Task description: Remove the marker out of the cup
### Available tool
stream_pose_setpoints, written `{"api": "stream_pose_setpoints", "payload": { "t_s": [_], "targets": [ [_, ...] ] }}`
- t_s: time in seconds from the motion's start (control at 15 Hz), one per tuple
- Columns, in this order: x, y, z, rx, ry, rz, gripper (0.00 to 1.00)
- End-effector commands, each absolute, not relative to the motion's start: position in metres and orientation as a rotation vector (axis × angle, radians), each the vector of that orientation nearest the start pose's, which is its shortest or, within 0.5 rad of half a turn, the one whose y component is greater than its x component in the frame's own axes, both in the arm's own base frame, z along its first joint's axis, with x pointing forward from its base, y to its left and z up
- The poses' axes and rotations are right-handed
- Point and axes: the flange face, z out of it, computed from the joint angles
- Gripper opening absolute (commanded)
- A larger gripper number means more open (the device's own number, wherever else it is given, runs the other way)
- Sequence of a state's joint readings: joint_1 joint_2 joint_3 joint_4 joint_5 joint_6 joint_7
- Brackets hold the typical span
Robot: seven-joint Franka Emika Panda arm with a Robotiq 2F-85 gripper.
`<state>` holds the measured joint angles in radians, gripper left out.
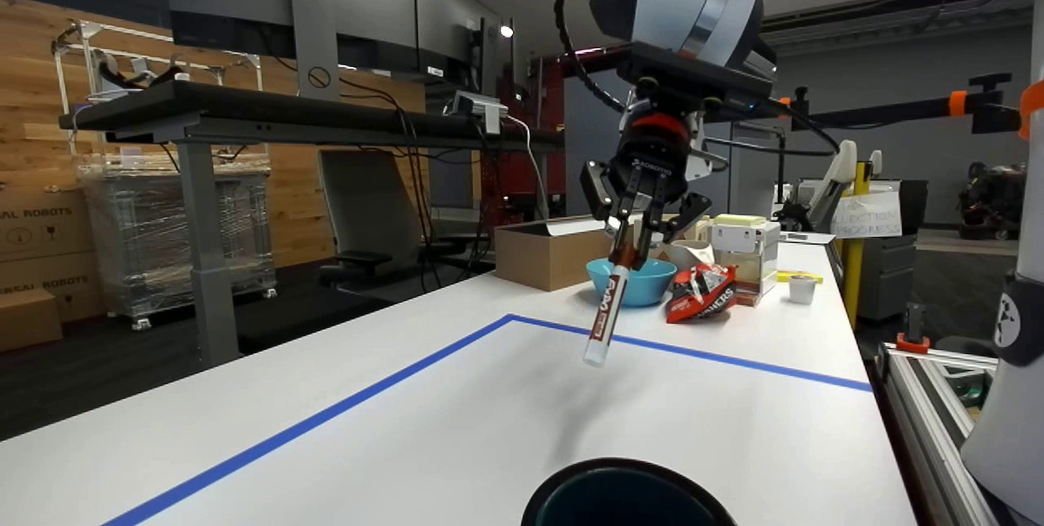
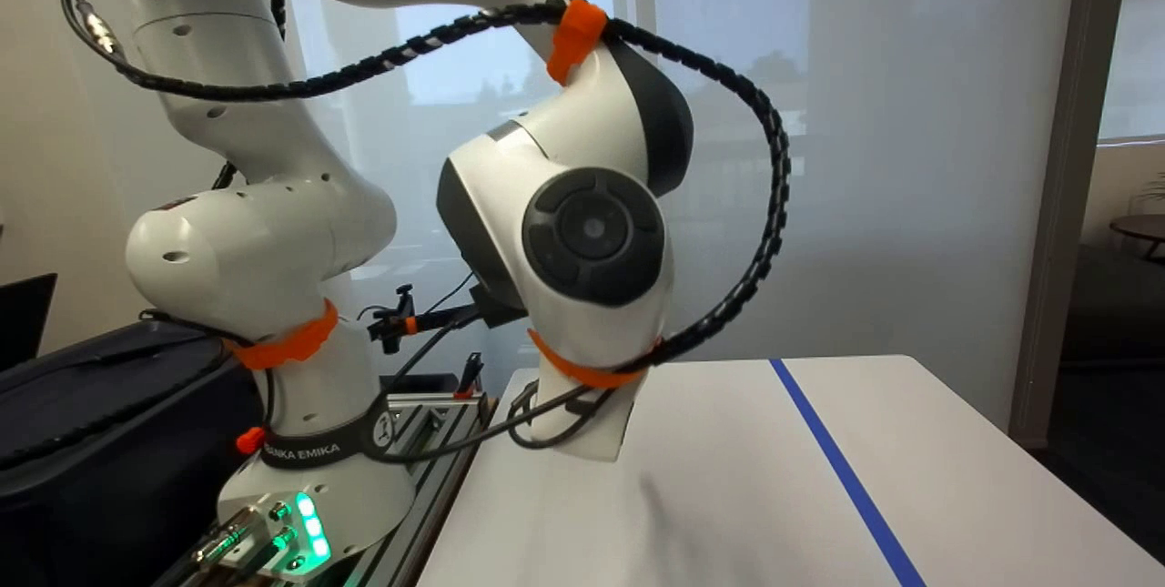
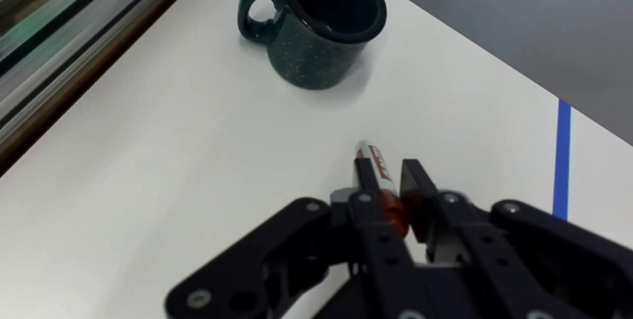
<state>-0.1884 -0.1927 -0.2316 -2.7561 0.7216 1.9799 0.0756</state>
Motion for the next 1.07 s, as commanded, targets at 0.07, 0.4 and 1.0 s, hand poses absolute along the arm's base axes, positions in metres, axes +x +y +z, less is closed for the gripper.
{"api": "stream_pose_setpoints", "payload": {
  "t_s": [0.07,0.4,1.0],
  "targets": [
    [0.312,-0.099,0.207,-2.07,1.137,0.711,0.05],
    [0.318,-0.106,0.175,-2.081,1.236,0.798,0.05],
    [0.343,-0.116,0.138,-2.208,1.457,0.827,0.52]
  ]
}}
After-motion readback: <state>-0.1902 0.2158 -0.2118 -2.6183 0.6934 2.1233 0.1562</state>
